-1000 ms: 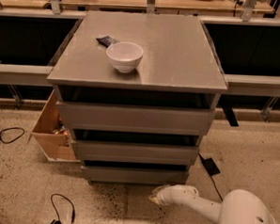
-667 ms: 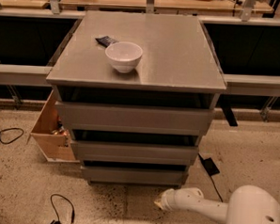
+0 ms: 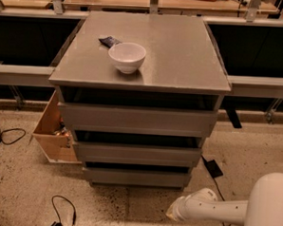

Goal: Close bottom drawer

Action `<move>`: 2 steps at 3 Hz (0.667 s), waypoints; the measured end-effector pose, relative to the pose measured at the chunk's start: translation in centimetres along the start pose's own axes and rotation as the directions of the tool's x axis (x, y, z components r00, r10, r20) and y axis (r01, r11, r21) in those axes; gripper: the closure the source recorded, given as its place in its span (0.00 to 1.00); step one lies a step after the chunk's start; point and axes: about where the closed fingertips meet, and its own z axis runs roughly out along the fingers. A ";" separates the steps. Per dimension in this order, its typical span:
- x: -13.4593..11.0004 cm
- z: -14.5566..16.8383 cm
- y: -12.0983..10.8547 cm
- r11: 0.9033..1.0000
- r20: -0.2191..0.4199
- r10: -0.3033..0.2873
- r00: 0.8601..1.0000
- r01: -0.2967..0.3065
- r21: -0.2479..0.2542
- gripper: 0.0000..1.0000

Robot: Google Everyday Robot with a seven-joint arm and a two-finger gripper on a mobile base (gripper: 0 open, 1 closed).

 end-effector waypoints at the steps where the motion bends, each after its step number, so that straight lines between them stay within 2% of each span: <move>1: 1.2 -7.2 1.8 0.998 -0.102 -0.047 0.994 0.050 0.024 1.00; 2: 0.6 -14.5 5.3 0.996 -0.189 -0.050 0.981 0.062 0.060 1.00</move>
Offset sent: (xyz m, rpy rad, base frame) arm -0.1143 -0.0424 0.3258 -0.3711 -0.0648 -0.2412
